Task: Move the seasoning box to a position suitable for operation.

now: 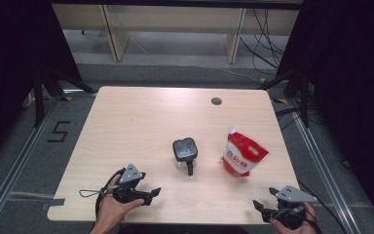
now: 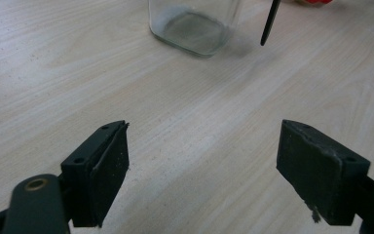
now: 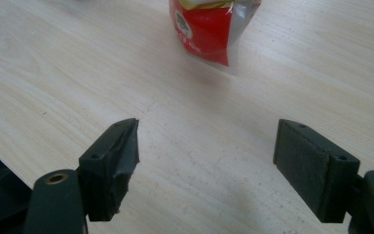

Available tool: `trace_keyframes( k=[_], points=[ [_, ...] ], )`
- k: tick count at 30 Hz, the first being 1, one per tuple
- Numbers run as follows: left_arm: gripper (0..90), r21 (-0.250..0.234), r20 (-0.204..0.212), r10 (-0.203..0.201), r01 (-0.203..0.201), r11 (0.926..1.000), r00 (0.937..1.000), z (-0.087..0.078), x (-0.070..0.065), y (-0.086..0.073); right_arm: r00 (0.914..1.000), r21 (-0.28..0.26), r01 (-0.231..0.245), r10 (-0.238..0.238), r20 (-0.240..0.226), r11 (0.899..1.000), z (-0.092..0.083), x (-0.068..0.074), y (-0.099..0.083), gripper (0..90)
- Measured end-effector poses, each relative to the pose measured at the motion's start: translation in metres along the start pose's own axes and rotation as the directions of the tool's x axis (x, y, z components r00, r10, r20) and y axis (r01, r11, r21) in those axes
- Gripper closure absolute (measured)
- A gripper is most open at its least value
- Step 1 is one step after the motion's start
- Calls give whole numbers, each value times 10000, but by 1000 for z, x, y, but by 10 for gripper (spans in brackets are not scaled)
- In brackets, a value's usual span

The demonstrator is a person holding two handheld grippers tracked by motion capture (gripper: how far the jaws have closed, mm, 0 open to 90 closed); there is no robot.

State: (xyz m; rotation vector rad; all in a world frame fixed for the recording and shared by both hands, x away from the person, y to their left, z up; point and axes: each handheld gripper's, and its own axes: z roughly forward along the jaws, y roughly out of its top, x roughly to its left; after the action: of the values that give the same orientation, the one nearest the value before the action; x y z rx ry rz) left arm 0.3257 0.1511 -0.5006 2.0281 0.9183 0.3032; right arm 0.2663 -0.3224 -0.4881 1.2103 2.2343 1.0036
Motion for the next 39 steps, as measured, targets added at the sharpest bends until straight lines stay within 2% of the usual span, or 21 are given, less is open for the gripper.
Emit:
trace_keyframes(
  k=[2, 3, 4, 7, 9, 12, 13, 14, 16, 17, 18, 20, 22, 23, 26, 27, 30, 31, 32, 34, 39],
  points=[
    [217, -138, 45, -287, 288, 9995, 9996, 2, -3, 0, 10000, -115, -18, 19, 37, 9999, 1, 0, 0, 256],
    [228, -66, -62, -138, 137, 9999, 9999, 2, -3, 0, 10000, -39, 24, -24, 51, 10000, 1, -1, 0, 257],
    [237, -136, -111, -234, 232, 9996, 9997, 3, -4, 0, 9993, 57, -366, 366, 7, 9993, 1, 3, -1, 257],
    [260, -321, -62, -451, 449, 9985, 9990, 6, -10, 1, 9998, -8, -190, 190, 20, 9998, 1, 2, 0, 257],
    [303, -365, -50, -339, 337, 9988, 9994, 8, -12, 1, 10000, -72, -63, 63, -23, 10000, 2, 1, 0, 257],
    [352, -331, 29, 95, -94, 9994, 10000, 17, -25, 4, 10000, -70, -22, 22, 6, 10000, 2, 0, 1, 257],
    [362, -254, 102, 197, -195, 9995, 9998, 20, -28, 5, 9995, 42, -324, 324, 11, 9995, 1, 3, 1, 256],
    [377, -174, 116, 324, -321, 9993, 9994, 22, -31, 6, 9999, 8, -171, 171, 8, 9999, 2, 2, 1, 256],
    [402, -187, 216, 360, -356, 9992, 9991, 25, -34, 7, 9987, 124, -496, 497, -109, 9987, 2, 4, 0, 256],
    [402, -117, 236, 538, -536, 9985, 9983, 26, -36, 9, 10000, -4, 3, -3, -77, 10000, 3, 0, 0, 256],
    [450, -376, 231, 672, -663, 9971, 9975, 33, -43, 13, 9999, 6, 102, -102, 10, 9999, 3, 0, 0, 256],
    [492, -541, 347, 762, -743, 9958, 9965, 42, -50, 17, 9999, 33, 102, -102, -10, 9999, 3, 0, 1, 256],
    [524, -592, 473, 1265, -1237, 9906, 9908, 52, -56, 22, 9999, -52, 84, -84, -94, 10000, 4, 0, 1, 256],
    [538, -566, 616, 1300, -1266, 9903, 9896, 56, -59, 24, 10000, 40, 46, -46, -78, 10000, 3, 0, 1, 256],
    [565, -687, 496, 1256, -1221, 9901, 9908, 67, -67, 30, 10000, 42, 56, -56, -28, 10000, 2, 0, 0, 256],
    [567, -899, 439, 1328, -1285, 9876, 9902, 71, -68, 33, 9997, 154, -200, 202, -132, 9997, 2, 1, 0, 256],
    [577, -809, -132, 1254, -1261, 9887, 9920, 76, -65, 37, 9999, 126, -100, 101, -103, 9999, 3, 1, 0, 256],
    [579, -904, -191, 952, -965, 9912, 9953, 79, -65, 38, 10000, 130, -65, 66, -70, 9999, 3, 0, 0, 256],
    [580, -853, -277, 1136, -1156, 9896, 9931, 81, -61, 39, 9999, 85, 126, -125, -68, 9999, 3, -1, 0, 256],
    [578, -965, -264, 745, -768, 9924, 9969, 85, -60, 41, 9999, 50, 112, -111, -114, 9999, 4, 0, 0, 256],
    [602, -1039, -304, 809, -837, 9911, 9963, 91, -65, 46, 9996, 180, 253, -251, -90, 9995, 4, -1, 1, 252]
  ],
)
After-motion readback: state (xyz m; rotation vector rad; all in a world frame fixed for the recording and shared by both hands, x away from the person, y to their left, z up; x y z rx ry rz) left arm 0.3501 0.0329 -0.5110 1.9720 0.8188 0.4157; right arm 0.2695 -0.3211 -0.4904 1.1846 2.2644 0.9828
